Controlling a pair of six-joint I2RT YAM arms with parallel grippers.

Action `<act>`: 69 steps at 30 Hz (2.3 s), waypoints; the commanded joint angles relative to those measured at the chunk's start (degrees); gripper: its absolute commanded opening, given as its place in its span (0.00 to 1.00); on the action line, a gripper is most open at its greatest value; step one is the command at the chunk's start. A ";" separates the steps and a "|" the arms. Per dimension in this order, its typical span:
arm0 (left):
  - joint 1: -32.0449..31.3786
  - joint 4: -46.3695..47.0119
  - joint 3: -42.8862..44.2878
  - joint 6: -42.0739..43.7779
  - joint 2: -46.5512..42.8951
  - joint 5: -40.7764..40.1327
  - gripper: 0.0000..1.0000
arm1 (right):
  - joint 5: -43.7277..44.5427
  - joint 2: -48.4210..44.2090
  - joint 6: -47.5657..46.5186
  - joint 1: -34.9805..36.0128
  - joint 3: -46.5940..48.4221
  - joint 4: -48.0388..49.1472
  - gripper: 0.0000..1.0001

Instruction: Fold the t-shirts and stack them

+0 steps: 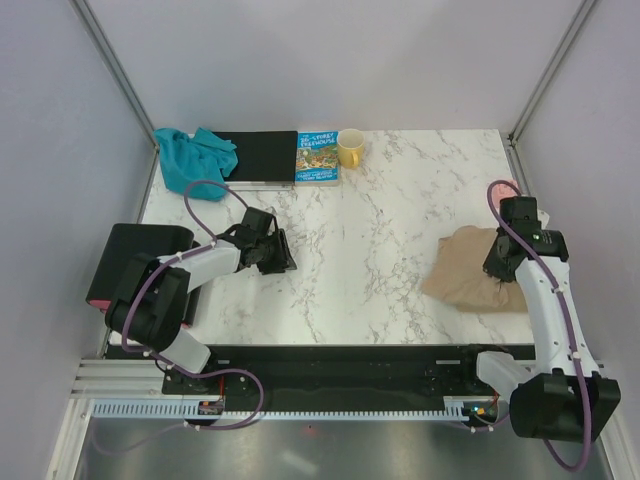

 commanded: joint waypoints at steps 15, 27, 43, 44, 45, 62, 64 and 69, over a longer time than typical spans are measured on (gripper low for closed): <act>-0.60 1.69 1.04 -0.48 1.05 2.65 0.44 | 8.23 -2.57 7.01 -5.59 1.31 2.45 0.00; -0.77 1.51 1.04 -0.13 1.49 2.83 0.43 | 2.43 1.02 9.29 -8.76 -3.62 6.40 0.00; -0.86 1.07 1.39 0.31 2.37 2.83 0.42 | 2.49 2.44 13.33 -12.45 -3.53 6.50 0.57; -0.95 1.07 1.39 0.31 2.37 2.74 0.42 | 3.03 2.09 13.60 -12.54 -3.01 5.88 0.57; -0.95 1.07 1.39 0.31 2.37 2.83 0.42 | 3.30 1.83 13.69 -12.54 -1.96 5.79 0.57; -2.97 -0.60 2.44 -0.13 1.76 0.28 0.46 | 3.76 -7.41 13.08 -12.45 2.71 6.13 0.58; -3.15 -0.77 2.44 -0.21 1.23 -0.16 0.46 | 1.81 -7.58 12.64 -12.45 2.71 6.58 0.58; -3.32 -0.95 2.09 -1.09 -1.14 -1.30 0.47 | 1.02 -9.07 13.51 -12.45 3.50 7.81 0.57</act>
